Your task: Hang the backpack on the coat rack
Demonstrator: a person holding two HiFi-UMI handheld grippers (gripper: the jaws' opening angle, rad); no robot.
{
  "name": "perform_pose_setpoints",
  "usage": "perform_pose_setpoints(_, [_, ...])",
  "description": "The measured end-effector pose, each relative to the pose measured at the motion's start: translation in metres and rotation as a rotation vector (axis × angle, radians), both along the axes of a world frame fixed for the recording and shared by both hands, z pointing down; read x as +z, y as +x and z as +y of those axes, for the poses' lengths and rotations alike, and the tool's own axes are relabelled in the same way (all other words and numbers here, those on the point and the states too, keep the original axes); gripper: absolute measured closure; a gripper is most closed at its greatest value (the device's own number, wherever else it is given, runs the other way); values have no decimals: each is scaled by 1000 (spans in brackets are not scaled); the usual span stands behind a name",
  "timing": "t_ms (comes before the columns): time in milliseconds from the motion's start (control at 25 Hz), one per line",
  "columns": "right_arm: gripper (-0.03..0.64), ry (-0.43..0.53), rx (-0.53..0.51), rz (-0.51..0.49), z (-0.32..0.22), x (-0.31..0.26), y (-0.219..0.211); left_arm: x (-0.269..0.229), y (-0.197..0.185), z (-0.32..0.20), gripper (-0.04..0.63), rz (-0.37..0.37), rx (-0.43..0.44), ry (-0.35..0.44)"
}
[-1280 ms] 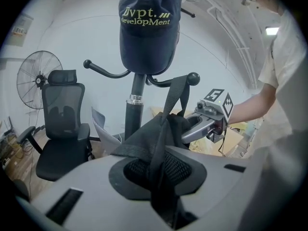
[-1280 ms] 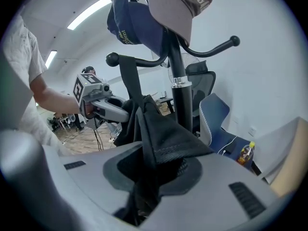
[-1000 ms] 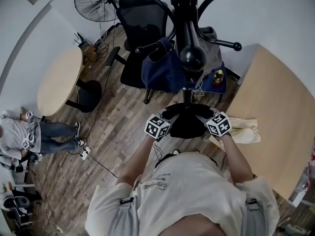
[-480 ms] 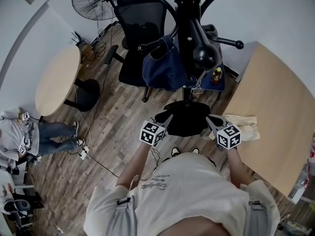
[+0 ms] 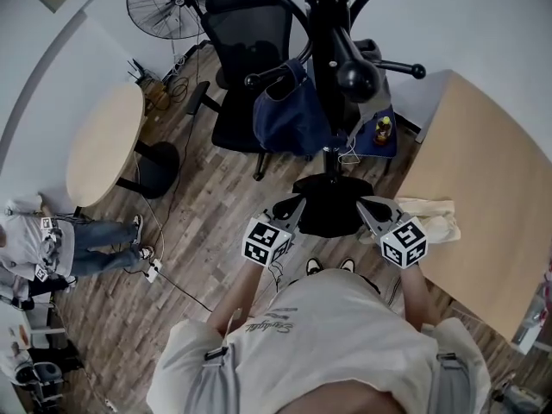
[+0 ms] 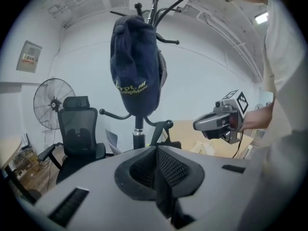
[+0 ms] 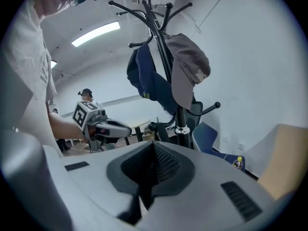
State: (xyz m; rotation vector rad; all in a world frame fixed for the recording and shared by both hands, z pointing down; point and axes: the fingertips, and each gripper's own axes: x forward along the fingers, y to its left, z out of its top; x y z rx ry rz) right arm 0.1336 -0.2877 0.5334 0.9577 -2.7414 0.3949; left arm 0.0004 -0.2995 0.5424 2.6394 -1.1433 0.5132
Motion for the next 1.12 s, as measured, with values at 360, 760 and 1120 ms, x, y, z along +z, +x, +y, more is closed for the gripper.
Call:
perform_pose_setpoints(360, [623,208,36,45,13,-51,-10,-56,20,10,574,157,10,65])
perform_pose_setpoints(760, [623,288,166,52,14,-82,14,-69,5,2,574,119,-117,132])
perform_pose_setpoints(1120, [623,213,176,-54,20,-78,13,-70,-4,9,572,105,-134,136])
